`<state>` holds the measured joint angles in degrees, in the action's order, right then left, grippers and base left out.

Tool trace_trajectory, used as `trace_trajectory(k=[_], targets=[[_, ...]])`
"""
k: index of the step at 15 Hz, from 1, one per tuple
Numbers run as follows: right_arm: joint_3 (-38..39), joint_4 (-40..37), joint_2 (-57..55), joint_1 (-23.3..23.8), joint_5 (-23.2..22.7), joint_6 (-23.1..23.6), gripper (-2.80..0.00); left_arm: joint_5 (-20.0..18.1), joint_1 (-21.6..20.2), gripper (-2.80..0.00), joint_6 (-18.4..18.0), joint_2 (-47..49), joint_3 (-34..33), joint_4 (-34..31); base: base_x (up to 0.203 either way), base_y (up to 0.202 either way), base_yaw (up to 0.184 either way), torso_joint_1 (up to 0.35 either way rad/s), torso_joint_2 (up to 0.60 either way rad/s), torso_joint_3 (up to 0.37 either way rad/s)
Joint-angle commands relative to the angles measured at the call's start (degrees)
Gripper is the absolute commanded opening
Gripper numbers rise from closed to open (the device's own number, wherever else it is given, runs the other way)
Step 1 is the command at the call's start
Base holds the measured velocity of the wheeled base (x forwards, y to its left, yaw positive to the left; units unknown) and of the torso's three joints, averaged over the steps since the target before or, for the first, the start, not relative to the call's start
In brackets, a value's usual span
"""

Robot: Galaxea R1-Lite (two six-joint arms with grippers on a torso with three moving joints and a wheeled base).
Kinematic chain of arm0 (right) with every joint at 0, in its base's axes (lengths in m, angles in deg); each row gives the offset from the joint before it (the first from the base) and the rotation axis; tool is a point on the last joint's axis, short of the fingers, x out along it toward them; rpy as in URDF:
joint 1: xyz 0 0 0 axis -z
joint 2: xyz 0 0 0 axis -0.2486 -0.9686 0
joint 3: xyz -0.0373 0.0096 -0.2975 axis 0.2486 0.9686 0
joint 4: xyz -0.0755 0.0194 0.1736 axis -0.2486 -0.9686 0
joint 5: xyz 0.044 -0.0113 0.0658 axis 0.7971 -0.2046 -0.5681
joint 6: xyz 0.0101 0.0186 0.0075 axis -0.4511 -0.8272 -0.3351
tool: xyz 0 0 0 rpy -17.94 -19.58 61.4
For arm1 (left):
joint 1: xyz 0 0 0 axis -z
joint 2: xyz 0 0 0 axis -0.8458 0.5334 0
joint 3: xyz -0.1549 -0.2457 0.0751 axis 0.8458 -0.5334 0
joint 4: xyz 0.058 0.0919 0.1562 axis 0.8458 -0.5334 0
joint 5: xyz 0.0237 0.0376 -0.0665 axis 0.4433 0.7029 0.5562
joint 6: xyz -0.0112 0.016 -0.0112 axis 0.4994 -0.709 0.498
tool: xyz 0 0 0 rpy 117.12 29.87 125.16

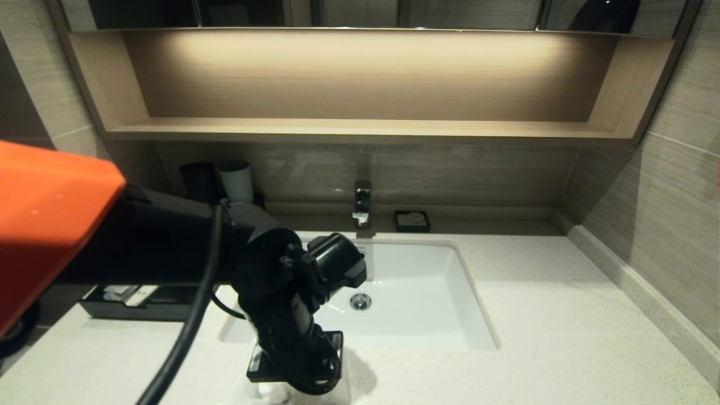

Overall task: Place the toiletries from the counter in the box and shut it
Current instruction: Pick up the bathroom toiletry

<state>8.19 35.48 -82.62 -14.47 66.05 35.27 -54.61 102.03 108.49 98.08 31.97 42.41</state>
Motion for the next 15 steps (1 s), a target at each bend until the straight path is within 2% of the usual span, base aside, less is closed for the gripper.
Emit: trace_trajectory(k=[1, 4, 9, 15], targets=[[0.1, 0.0, 0.0, 0.0, 0.0, 0.0, -2.80, 0.0, 0.4, 0.00, -0.8, 0.3, -0.1, -0.4, 0.000, 0.000, 0.000, 0.000, 0.00, 0.000], [0.1, 0.0, 0.0, 0.0, 0.0, 0.0, -2.80, 0.2, 1.4, 0.00, -2.0, 0.4, 0.1, -0.3, 0.000, 0.000, 0.000, 0.000, 0.00, 0.000], [0.1, 0.0, 0.0, 0.0, 0.0, 0.0, -2.80, 0.3, 2.1, 0.00, -8.1, 0.8, -0.3, -0.5, 0.000, 0.000, 0.000, 0.000, 0.00, 0.000], [0.1, 0.0, 0.0, 0.0, 0.0, 0.0, -2.80, 0.5, 2.1, 0.00, -10.2, 2.6, 0.4, -0.4, 0.000, 0.000, 0.000, 0.000, 0.00, 0.000]])
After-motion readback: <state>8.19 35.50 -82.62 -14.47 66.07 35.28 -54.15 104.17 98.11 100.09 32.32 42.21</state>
